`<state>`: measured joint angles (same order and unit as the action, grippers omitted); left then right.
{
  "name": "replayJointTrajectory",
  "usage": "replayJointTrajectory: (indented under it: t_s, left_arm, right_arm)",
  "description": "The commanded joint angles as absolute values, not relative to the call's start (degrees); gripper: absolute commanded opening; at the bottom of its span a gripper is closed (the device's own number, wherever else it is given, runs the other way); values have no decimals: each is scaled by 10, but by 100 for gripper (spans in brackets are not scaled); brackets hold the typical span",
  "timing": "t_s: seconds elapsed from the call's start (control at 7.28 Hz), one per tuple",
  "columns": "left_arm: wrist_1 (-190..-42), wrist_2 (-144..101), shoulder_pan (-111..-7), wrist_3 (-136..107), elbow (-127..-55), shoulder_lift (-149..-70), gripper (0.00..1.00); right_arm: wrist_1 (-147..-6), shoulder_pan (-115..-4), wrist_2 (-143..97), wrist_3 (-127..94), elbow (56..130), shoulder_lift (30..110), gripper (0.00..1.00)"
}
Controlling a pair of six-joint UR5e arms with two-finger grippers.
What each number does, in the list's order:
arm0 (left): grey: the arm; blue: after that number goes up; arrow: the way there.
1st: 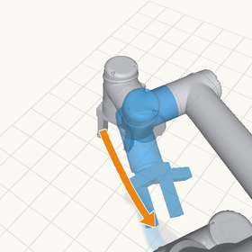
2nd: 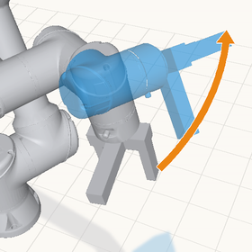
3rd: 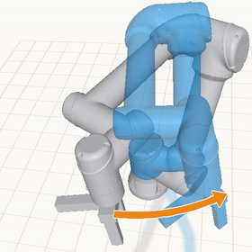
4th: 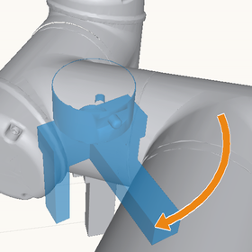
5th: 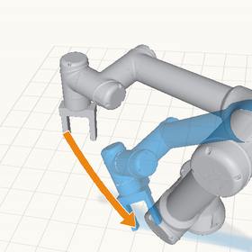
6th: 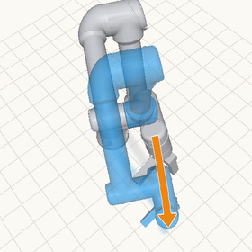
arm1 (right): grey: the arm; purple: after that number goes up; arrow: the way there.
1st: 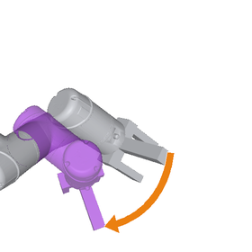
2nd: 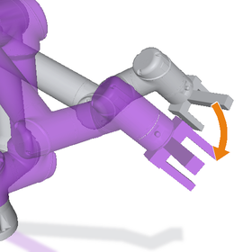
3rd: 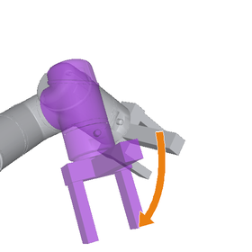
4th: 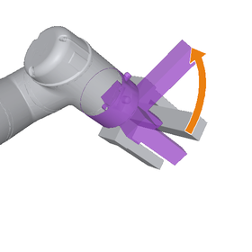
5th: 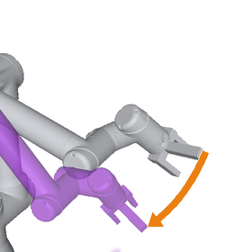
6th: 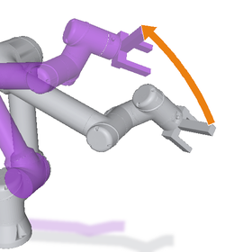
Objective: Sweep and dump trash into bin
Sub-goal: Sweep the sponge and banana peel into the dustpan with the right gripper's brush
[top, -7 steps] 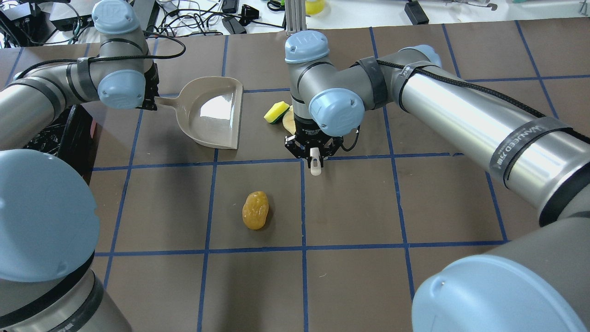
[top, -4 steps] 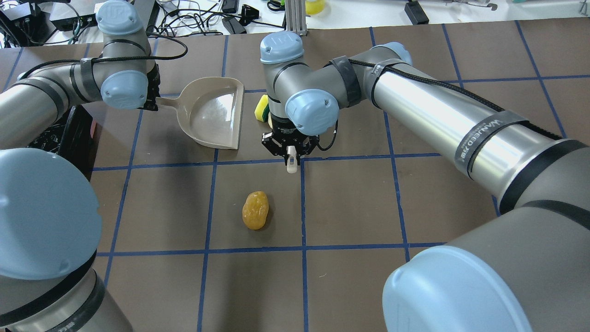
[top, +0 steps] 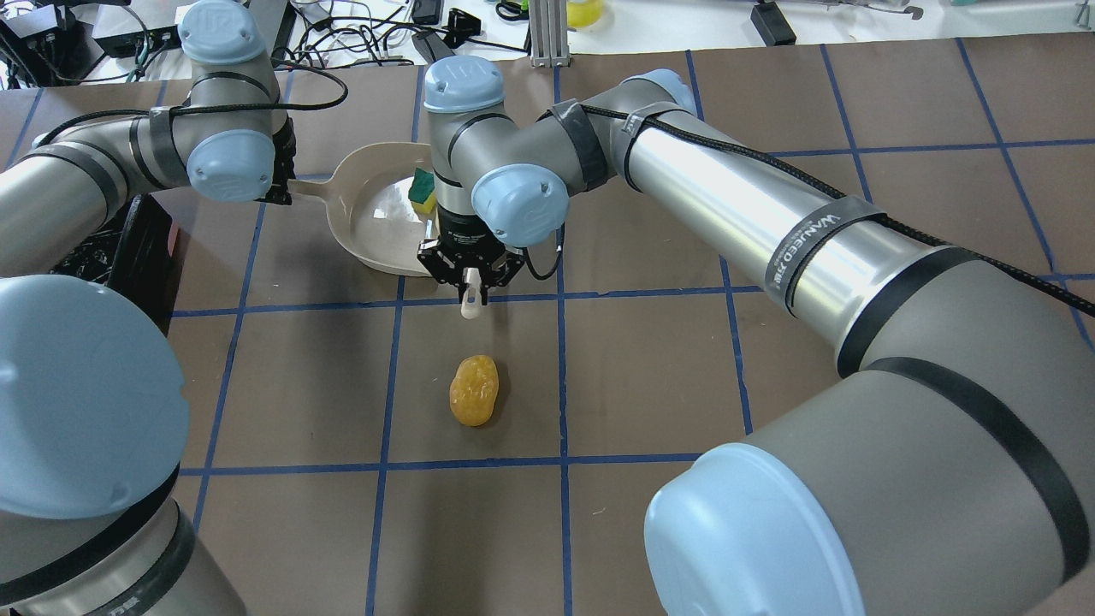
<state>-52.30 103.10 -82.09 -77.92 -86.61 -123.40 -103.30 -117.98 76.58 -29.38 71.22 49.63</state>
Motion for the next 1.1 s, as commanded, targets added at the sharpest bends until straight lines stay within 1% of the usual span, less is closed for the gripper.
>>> replayJointTrajectory:
  t_s: [0.0,0.14,0.55,0.69,0.96]
  left_arm:
    - [-523,1029,-821,-780,-866,-1234,0]
    - [-523,1029,-821,-780,-866,-1234,0]
    - [-523,1027,-821,-780,-866,-1234,0]
    - [-523,1026,-821,-779,-866,-1233,0]
    - [-523,1026,-821,-776,-866,-1230,0]
  right_arm:
    - [-1034,-1207,748,-312,658,459,0]
    - [-1034,-1208,746,-316,641,454,0]
    - [-1042,-1208,693,-316,625,457,0]
    - [-1030,-1208,718,-303,628,464,0]
    - [-958,-1200,791,-282,631,498,0]
